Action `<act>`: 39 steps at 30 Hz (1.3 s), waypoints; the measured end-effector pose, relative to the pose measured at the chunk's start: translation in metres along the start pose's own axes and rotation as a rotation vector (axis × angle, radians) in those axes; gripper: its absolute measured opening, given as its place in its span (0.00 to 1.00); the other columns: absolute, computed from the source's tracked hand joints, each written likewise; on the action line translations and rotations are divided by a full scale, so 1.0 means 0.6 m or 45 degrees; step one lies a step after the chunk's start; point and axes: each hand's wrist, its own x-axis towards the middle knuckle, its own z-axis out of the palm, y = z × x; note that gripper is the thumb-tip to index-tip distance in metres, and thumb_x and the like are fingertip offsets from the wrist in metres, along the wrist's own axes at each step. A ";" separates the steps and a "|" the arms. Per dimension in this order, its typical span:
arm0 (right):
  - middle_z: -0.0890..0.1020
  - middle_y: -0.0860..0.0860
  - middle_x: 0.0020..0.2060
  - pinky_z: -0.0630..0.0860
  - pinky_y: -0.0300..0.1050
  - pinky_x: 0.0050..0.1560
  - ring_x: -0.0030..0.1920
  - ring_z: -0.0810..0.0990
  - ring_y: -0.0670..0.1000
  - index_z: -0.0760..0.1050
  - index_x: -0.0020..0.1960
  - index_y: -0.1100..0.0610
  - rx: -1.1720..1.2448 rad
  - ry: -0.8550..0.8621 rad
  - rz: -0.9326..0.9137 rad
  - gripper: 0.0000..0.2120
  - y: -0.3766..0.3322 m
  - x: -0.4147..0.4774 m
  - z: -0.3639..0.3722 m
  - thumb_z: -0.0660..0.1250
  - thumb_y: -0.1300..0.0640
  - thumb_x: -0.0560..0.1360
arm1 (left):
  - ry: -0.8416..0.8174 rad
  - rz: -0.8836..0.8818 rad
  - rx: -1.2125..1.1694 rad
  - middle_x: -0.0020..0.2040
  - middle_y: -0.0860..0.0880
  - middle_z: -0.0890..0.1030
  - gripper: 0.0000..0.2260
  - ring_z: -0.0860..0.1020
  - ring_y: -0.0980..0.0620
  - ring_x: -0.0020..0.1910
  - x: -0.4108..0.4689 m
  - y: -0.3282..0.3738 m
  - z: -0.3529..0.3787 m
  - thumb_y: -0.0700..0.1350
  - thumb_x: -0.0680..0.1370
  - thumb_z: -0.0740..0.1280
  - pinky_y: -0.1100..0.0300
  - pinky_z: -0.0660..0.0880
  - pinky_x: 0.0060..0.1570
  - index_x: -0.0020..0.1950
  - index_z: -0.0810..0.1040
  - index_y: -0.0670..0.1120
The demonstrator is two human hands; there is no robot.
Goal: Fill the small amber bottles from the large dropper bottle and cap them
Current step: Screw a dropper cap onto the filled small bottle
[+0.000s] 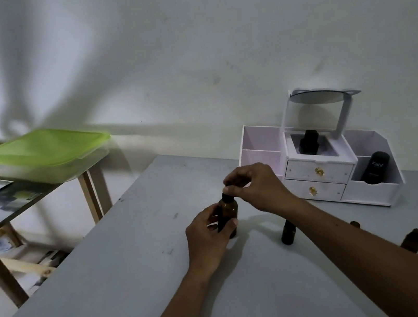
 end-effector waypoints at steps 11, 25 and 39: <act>0.86 0.47 0.47 0.80 0.33 0.46 0.45 0.85 0.43 0.83 0.57 0.53 0.003 0.035 -0.009 0.16 0.009 -0.088 -0.093 0.78 0.54 0.70 | -0.061 -0.195 0.026 0.63 0.51 0.78 0.24 0.76 0.53 0.56 -0.070 0.013 -0.024 0.50 0.71 0.74 0.57 0.73 0.58 0.66 0.74 0.52; 0.83 0.39 0.48 0.76 0.35 0.45 0.49 0.81 0.40 0.82 0.51 0.45 -0.293 -0.014 0.360 0.14 0.188 -0.311 -0.249 0.75 0.62 0.71 | -0.517 -0.232 -0.156 0.48 0.56 0.84 0.08 0.82 0.59 0.49 -0.189 0.083 0.134 0.48 0.70 0.76 0.60 0.78 0.54 0.48 0.83 0.55; 0.78 0.47 0.62 0.71 0.44 0.65 0.63 0.73 0.48 0.79 0.63 0.49 -0.741 -0.286 0.187 0.12 0.229 -0.346 -0.234 0.63 0.56 0.81 | -0.563 -0.019 -0.021 0.51 0.57 0.81 0.14 0.77 0.67 0.48 -0.144 0.101 0.262 0.47 0.72 0.74 0.81 0.70 0.42 0.57 0.80 0.52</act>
